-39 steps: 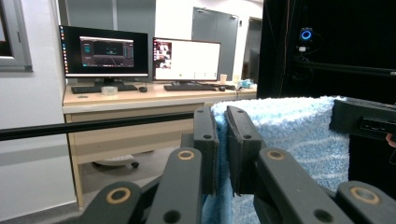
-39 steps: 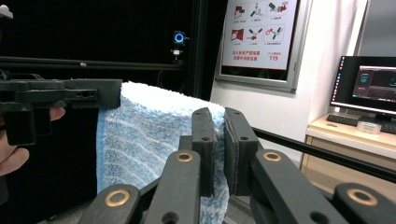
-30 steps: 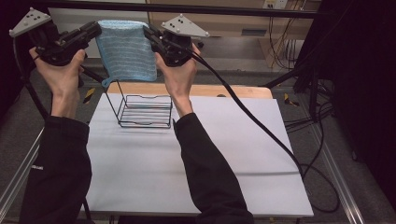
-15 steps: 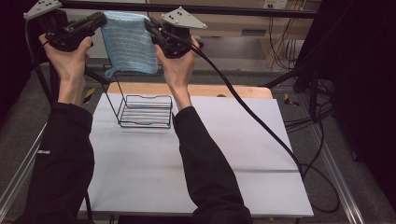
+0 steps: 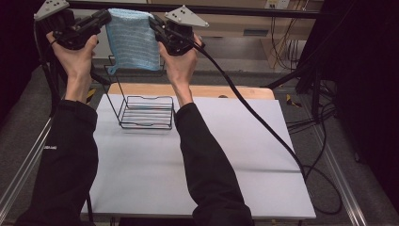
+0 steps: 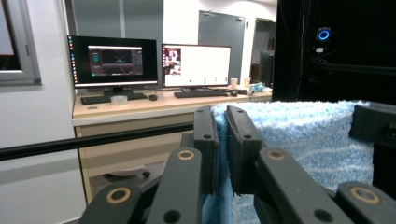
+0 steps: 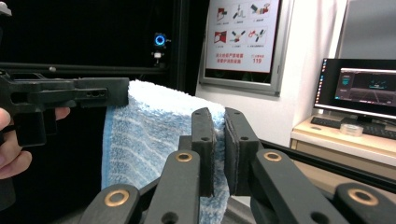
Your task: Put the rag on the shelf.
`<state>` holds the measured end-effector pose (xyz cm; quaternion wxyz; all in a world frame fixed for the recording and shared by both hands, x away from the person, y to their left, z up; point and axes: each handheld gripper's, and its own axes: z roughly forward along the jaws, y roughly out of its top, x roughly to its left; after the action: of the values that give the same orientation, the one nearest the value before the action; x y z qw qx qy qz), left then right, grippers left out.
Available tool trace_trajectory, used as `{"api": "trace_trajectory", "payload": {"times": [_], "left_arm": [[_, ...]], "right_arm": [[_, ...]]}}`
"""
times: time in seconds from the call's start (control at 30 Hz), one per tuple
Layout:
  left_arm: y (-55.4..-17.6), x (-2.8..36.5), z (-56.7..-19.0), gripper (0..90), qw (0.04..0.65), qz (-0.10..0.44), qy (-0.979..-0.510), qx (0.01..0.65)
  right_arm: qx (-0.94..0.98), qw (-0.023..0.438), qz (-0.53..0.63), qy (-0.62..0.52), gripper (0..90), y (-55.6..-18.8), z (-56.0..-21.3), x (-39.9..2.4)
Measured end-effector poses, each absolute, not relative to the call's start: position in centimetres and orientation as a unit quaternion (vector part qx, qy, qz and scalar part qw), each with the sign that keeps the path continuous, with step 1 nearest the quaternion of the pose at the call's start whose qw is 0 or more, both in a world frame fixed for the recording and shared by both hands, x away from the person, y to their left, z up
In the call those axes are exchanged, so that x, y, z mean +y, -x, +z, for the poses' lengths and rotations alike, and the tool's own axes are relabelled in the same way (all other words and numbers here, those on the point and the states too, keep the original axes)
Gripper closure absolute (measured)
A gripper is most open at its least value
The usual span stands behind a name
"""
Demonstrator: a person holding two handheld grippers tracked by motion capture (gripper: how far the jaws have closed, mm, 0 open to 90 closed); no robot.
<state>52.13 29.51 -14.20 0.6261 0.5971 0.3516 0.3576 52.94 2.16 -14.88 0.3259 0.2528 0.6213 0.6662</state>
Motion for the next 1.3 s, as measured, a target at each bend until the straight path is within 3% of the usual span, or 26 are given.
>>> {"api": "trace_trajectory", "payload": {"times": [0.63, 0.87, 1.3], "left_arm": [[-51.9, 31.1, -19.7, 83.0, 0.612, 0.345, -0.613, 0.363], [-50.7, 31.7, -21.6, 82.9, 0.616, 0.332, -0.620, 0.356], [-47.5, 32.4, -22.7, 82.4, 0.617, 0.320, -0.638, 0.333]], "right_arm": [[0.676, 0.288, 0.627, -0.260, 83.6, -54.8, -18.8, 3.2], [0.684, 0.249, 0.635, -0.261, 83.0, -54.0, -20.5, 2.8], [0.704, 0.228, 0.630, -0.236, 81.8, -51.2, -21.4, 2.3]]}}
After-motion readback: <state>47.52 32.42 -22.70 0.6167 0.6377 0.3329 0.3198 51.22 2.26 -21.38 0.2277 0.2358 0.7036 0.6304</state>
